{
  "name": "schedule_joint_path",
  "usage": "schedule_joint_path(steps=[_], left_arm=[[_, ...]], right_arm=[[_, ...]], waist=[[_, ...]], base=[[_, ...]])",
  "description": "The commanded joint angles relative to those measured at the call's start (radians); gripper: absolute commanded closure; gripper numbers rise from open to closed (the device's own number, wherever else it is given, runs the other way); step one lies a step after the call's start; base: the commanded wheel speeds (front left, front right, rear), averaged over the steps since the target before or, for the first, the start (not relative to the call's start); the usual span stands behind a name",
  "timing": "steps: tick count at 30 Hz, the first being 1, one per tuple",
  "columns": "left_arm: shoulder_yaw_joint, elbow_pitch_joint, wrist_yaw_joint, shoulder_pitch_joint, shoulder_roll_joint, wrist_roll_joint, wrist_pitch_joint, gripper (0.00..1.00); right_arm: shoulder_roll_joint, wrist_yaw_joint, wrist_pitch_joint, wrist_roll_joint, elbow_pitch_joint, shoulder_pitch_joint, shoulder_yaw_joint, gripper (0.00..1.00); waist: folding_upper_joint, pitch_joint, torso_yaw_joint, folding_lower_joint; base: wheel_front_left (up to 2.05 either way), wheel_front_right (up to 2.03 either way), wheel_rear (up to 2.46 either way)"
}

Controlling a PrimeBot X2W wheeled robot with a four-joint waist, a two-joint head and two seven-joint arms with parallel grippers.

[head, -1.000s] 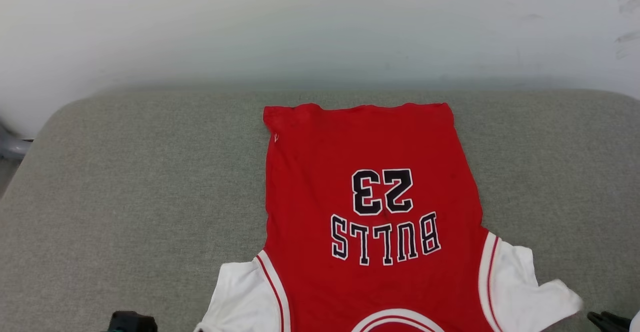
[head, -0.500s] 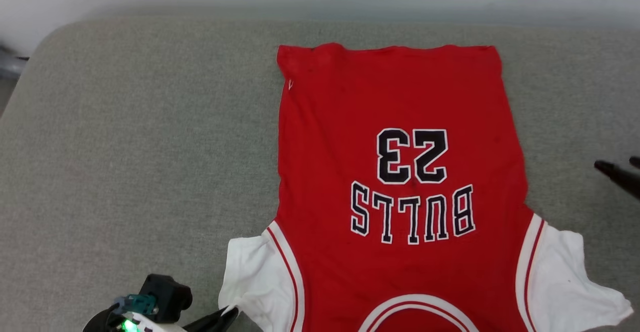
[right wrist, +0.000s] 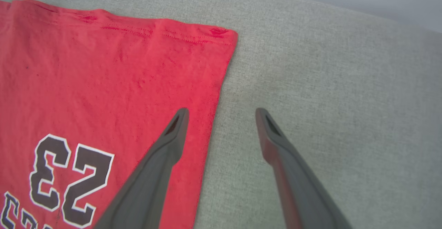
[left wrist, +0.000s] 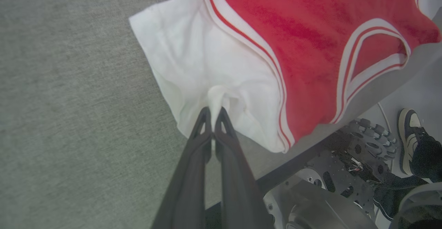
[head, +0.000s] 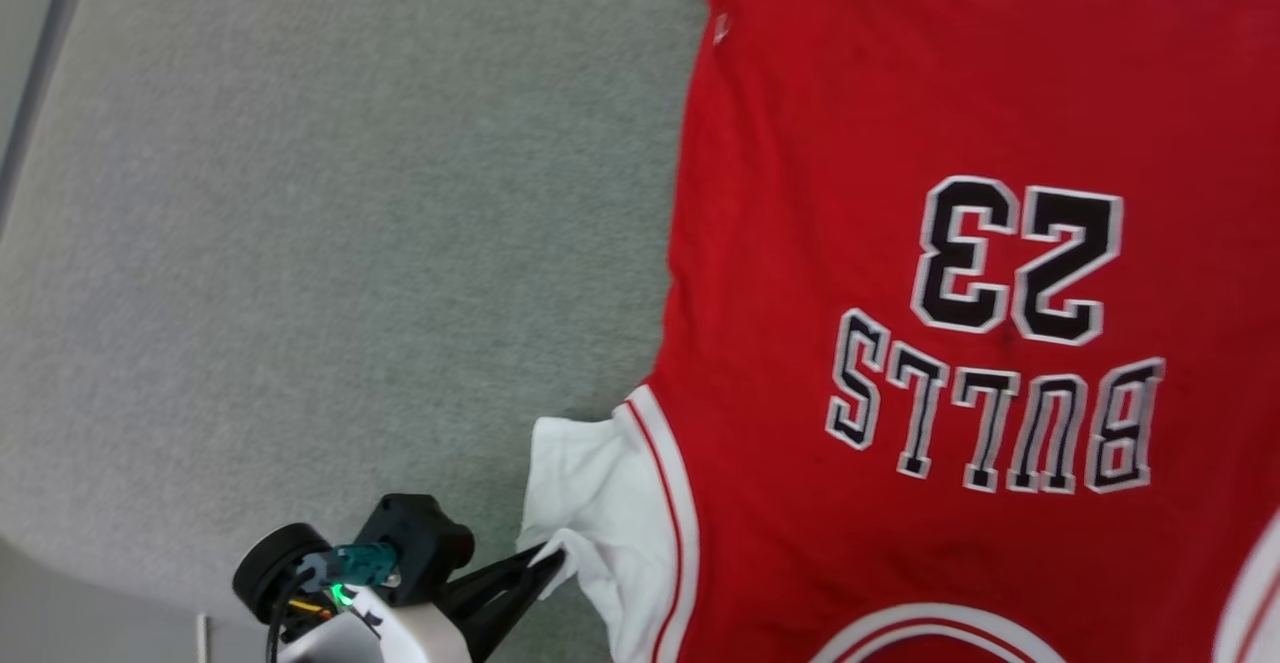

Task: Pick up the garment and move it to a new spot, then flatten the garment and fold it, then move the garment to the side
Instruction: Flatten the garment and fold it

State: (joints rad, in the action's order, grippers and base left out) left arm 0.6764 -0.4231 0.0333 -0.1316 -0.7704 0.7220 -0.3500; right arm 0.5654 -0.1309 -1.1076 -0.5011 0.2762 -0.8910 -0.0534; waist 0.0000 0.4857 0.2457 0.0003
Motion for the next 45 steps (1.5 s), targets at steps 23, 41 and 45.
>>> schedule_joint_path(steps=[23, 41, 45], left_arm=[[0.047, 0.099, -0.073, -0.084, 0.114, -0.013, 0.074, 1.0], [0.039, 0.129, -0.058, -0.077, 0.104, -0.031, 0.108, 1.0], [0.034, 0.131, -0.045, -0.059, 0.091, -0.025, 0.104, 1.0]], right_arm=[[-0.007, 0.0, -0.092, 0.17, 0.115, -0.067, 0.023, 1.0], [0.021, 0.001, -0.012, 0.136, 0.168, 0.09, 0.016, 1.0], [0.017, 0.001, 0.019, 0.11, 0.177, 0.175, 0.014, 1.0]], waist=[[0.0, 0.132, 0.158, -0.0003], [0.0, 0.001, 0.119, -0.0003], [0.0, -0.066, 0.086, -0.0003]], base=[[0.0, 0.0, 0.0], [0.0, 0.0, 0.0], [0.0, 0.0, 0.0]])
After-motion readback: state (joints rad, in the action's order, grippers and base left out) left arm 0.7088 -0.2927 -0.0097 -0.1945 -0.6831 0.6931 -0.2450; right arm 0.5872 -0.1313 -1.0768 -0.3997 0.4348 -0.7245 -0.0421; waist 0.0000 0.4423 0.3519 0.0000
